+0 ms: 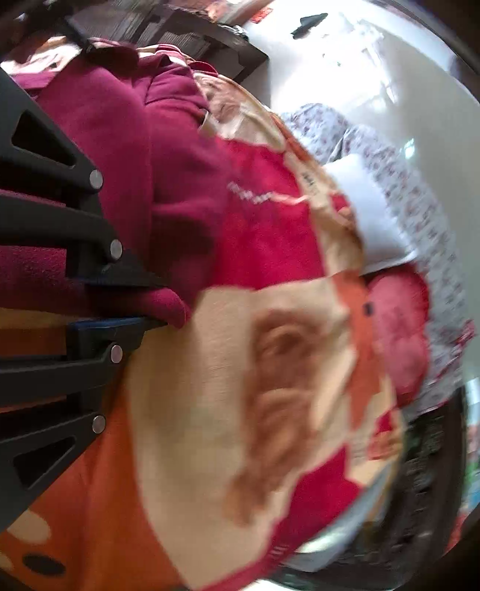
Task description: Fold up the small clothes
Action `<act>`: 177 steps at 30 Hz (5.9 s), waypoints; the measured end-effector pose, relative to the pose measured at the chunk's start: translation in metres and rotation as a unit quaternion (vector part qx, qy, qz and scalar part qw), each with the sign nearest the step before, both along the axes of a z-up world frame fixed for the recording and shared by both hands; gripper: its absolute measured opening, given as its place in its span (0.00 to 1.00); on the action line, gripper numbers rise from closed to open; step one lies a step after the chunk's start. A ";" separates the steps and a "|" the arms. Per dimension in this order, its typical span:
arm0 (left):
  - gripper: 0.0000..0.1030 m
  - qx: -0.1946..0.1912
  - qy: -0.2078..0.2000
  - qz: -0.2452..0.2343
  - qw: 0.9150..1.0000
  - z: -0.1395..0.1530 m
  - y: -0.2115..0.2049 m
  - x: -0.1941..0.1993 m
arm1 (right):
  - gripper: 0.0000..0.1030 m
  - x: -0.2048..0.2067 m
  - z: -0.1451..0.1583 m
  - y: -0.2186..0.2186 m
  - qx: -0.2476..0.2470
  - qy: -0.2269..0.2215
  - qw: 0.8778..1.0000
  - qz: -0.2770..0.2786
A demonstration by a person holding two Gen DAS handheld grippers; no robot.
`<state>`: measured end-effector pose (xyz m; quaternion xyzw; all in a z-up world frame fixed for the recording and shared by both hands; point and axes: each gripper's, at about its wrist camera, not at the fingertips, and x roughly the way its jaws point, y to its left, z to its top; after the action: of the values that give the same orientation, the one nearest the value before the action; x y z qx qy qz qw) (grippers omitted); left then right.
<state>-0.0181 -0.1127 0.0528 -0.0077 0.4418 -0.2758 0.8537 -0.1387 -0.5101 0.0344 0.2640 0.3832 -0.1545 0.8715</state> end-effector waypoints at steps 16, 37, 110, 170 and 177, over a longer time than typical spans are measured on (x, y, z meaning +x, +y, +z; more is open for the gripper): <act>0.40 -0.007 -0.031 0.031 0.999 0.025 0.008 -0.007 | 0.30 -0.037 0.036 0.087 -0.017 -0.022 0.994 0.101; 0.41 0.054 0.005 0.038 0.998 -0.015 -0.011 0.007 | 0.30 0.020 0.042 0.128 -0.071 -0.015 0.987 0.144; 0.57 0.083 0.103 -0.040 0.990 -0.007 0.139 -0.202 | 0.46 -0.257 -0.005 0.206 0.069 0.069 0.981 0.168; 0.07 -0.038 0.075 -0.061 0.995 0.048 0.132 -0.173 | 0.12 -0.259 0.055 0.179 0.142 -0.097 0.970 0.170; 0.07 -0.059 0.024 -0.044 0.997 0.073 0.105 -0.129 | 0.12 -0.207 0.083 0.140 0.112 -0.150 0.971 0.148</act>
<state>-0.1474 -0.0073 0.1260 -0.0454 0.4453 -0.3385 0.8277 -0.3461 -0.3702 0.1173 0.3203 0.2975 0.0615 0.8973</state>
